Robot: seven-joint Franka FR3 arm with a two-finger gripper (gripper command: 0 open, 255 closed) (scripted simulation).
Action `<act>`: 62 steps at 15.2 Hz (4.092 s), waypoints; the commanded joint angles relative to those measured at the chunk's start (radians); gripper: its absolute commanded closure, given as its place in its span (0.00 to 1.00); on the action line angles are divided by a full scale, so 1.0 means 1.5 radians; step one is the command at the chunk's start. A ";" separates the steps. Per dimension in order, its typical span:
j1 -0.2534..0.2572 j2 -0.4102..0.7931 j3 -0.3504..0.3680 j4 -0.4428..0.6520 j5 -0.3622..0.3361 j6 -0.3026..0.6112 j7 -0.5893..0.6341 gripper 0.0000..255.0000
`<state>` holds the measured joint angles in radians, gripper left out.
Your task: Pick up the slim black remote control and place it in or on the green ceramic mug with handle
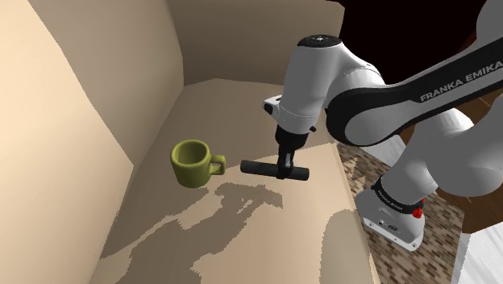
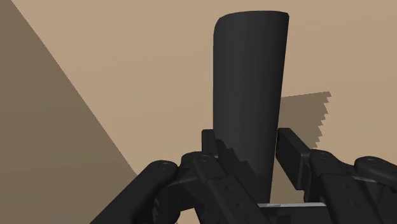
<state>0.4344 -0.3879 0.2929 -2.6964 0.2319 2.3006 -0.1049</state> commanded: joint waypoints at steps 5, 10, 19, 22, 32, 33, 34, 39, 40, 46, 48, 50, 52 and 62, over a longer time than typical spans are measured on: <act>0.000 -0.041 -0.009 0.028 -0.004 -0.069 0.001 1.00; -0.001 -0.068 -0.016 0.055 -0.008 -0.123 0.003 1.00; -0.003 -0.101 -0.028 0.114 -0.016 -0.214 0.008 1.00; -0.004 -0.108 -0.031 0.135 -0.019 -0.243 0.010 1.00; -0.011 -0.062 -0.027 0.233 -0.031 -0.293 0.025 1.00; -0.014 -0.034 -0.021 0.256 -0.034 -0.287 0.032 1.00; -0.016 -0.005 -0.015 0.279 -0.039 -0.281 0.038 1.00; -0.023 0.134 0.011 0.405 -0.071 -0.268 0.076 1.00; -0.023 0.162 0.015 0.433 -0.079 -0.268 0.084 1.00; -0.012 0.327 0.033 0.603 -0.134 -0.279 0.132 1.00; -0.012 0.330 0.032 0.588 -0.135 -0.262 0.131 1.00; -0.012 0.333 0.032 0.574 -0.136 -0.245 0.131 1.00; -0.011 0.337 0.032 0.561 -0.137 -0.228 0.132 1.00; -0.010 0.348 0.032 0.534 -0.141 -0.190 0.132 1.00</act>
<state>0.4189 0.1334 0.3403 -1.8957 0.0209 2.0147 0.0934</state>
